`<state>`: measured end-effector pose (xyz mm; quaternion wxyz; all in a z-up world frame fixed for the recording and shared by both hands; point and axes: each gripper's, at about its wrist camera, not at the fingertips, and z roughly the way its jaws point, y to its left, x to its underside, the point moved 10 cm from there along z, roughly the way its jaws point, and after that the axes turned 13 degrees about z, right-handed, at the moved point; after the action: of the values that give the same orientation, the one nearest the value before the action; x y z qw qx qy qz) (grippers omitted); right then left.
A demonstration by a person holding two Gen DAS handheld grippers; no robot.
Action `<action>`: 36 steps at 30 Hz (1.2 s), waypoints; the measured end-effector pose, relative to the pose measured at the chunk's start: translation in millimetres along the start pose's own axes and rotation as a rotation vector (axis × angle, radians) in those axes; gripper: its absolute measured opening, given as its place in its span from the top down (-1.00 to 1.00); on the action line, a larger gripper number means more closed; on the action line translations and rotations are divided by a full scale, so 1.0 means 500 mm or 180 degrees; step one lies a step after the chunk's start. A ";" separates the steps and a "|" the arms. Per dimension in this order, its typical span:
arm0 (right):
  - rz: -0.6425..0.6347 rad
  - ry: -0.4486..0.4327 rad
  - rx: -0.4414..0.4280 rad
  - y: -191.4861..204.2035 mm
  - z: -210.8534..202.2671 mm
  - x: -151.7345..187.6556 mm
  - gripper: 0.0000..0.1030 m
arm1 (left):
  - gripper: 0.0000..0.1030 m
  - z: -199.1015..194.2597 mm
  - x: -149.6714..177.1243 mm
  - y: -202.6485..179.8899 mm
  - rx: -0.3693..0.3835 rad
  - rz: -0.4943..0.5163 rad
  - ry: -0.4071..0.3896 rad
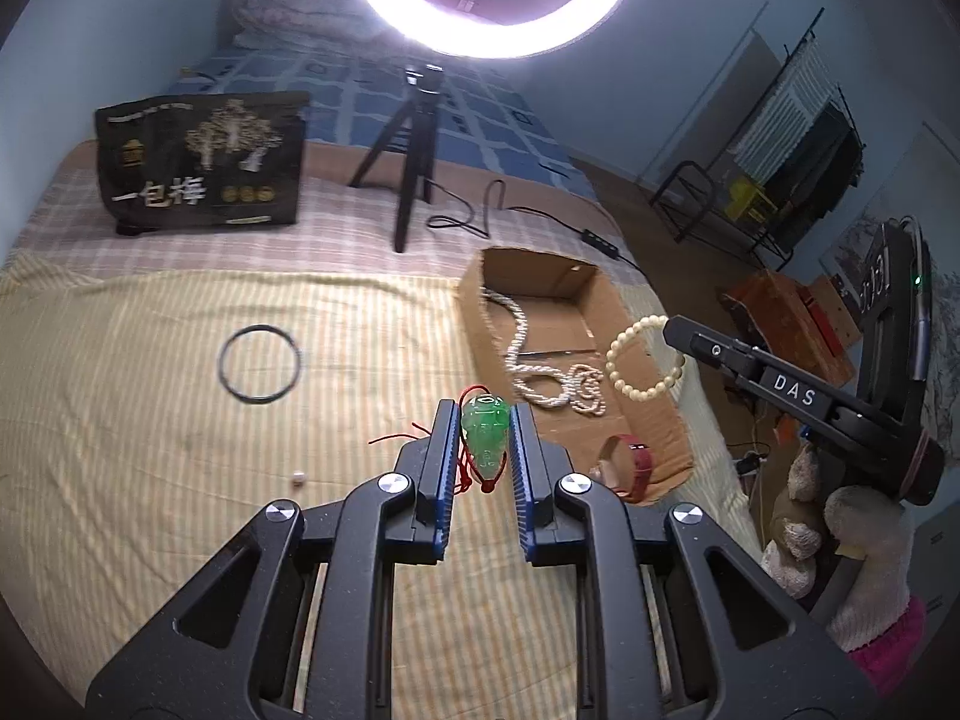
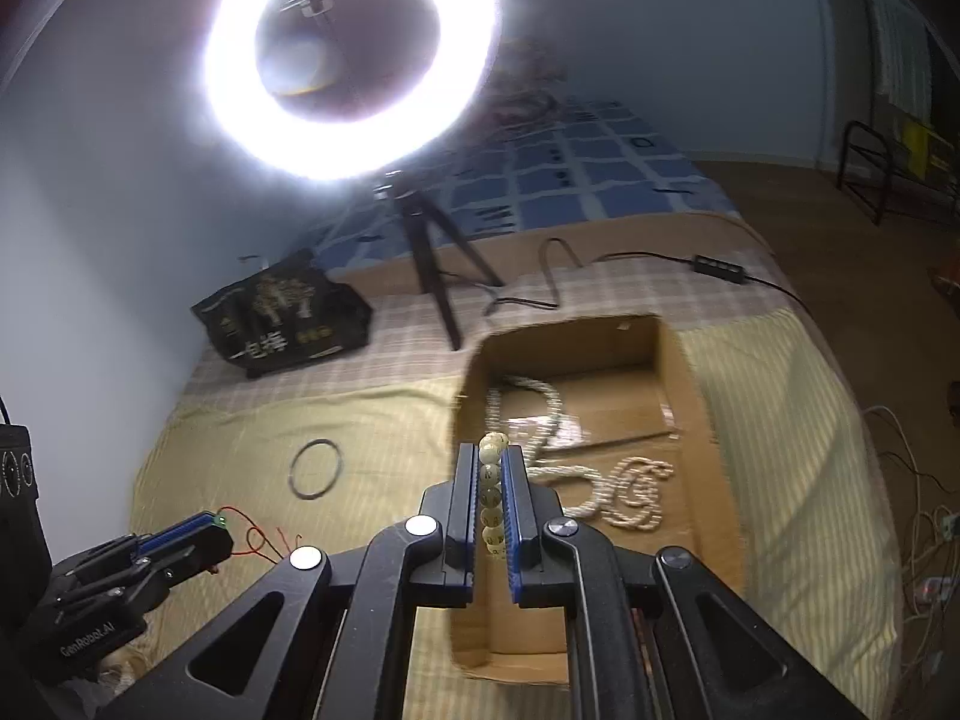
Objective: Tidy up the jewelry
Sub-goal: 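Carry the jade pendant and bead bracelet over the cardboard box with both tools, then open both tools to drop the pendant and bracelet into the box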
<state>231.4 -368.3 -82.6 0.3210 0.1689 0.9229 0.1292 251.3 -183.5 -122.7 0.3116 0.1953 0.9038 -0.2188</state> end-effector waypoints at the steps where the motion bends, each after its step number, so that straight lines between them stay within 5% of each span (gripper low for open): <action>1: 0.0017 -0.0005 0.0017 -0.011 -0.002 -0.002 0.91 | 0.70 0.006 -0.003 -0.011 0.0022 0.0011 0.0001; 21: 0.0385 0.0093 0.0070 -0.123 0.045 -0.045 0.91 | 0.70 0.131 0.001 -0.161 0.0300 0.0208 0.0190; 36: 0.0518 0.0151 0.0153 -0.159 0.091 -0.055 0.89 | 0.70 0.184 0.035 -0.186 0.0305 0.0324 0.0393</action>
<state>262.6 -445.6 -129.7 0.2832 0.2480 0.9163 0.1366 236.8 -304.3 -173.9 0.2563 0.2687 0.8987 -0.2333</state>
